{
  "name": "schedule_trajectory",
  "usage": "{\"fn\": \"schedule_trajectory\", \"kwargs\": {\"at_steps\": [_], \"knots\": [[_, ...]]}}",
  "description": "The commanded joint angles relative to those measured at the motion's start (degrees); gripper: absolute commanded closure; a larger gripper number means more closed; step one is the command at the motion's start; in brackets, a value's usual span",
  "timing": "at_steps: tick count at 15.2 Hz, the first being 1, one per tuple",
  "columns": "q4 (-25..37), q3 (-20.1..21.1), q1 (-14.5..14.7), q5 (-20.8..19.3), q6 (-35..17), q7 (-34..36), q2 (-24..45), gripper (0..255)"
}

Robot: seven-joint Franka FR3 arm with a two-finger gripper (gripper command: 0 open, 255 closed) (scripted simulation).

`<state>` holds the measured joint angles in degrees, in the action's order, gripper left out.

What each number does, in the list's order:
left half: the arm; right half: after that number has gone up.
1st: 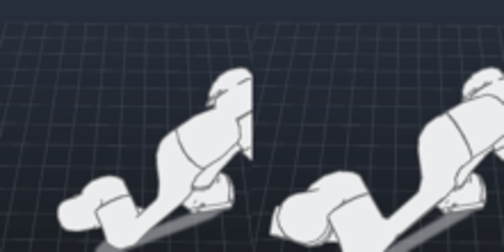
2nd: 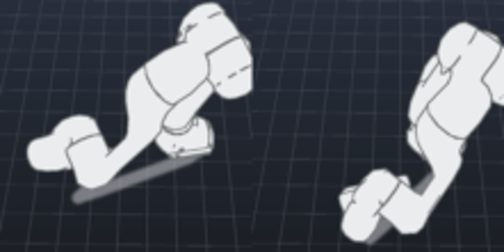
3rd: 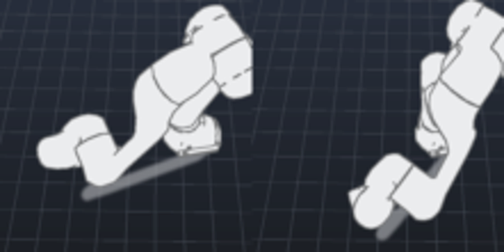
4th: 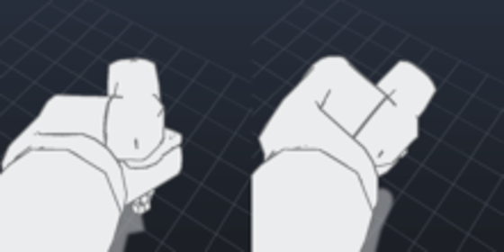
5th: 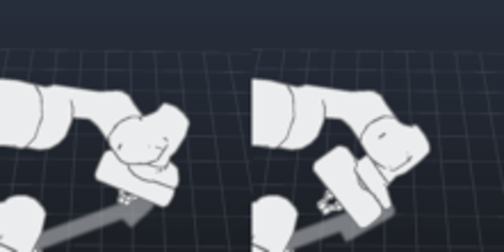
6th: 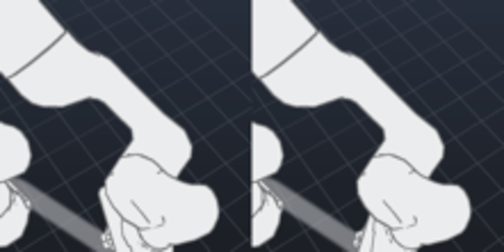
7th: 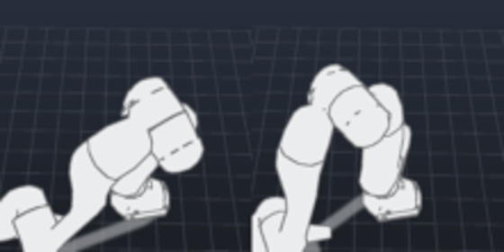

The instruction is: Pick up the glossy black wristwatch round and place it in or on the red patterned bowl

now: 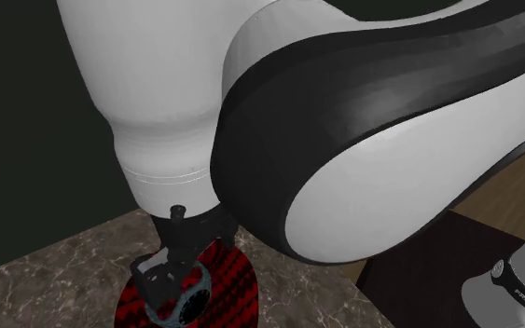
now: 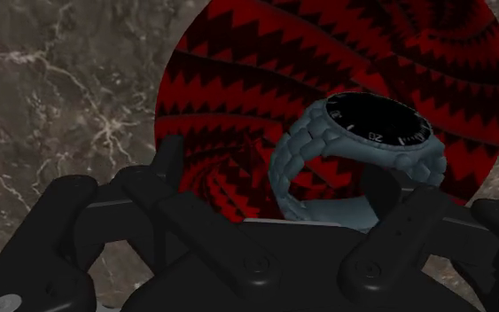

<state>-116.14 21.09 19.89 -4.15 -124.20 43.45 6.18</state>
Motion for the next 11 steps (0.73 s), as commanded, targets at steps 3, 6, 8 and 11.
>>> {"fn": "schedule_trajectory", "kwargs": {"at_steps": [3,6,8,11], "knots": [[3.13,0.12,-0.21,1.45,5.86,-1.02,-2.95,0],[3.13,0.12,-0.2,1.45,5.86,-1.02,-2.95,0],[3.13,0.12,-0.2,1.45,5.86,-1.02,-2.95,0],[3.13,0.12,-0.2,1.45,5.86,-1.02,-2.95,0]]}}
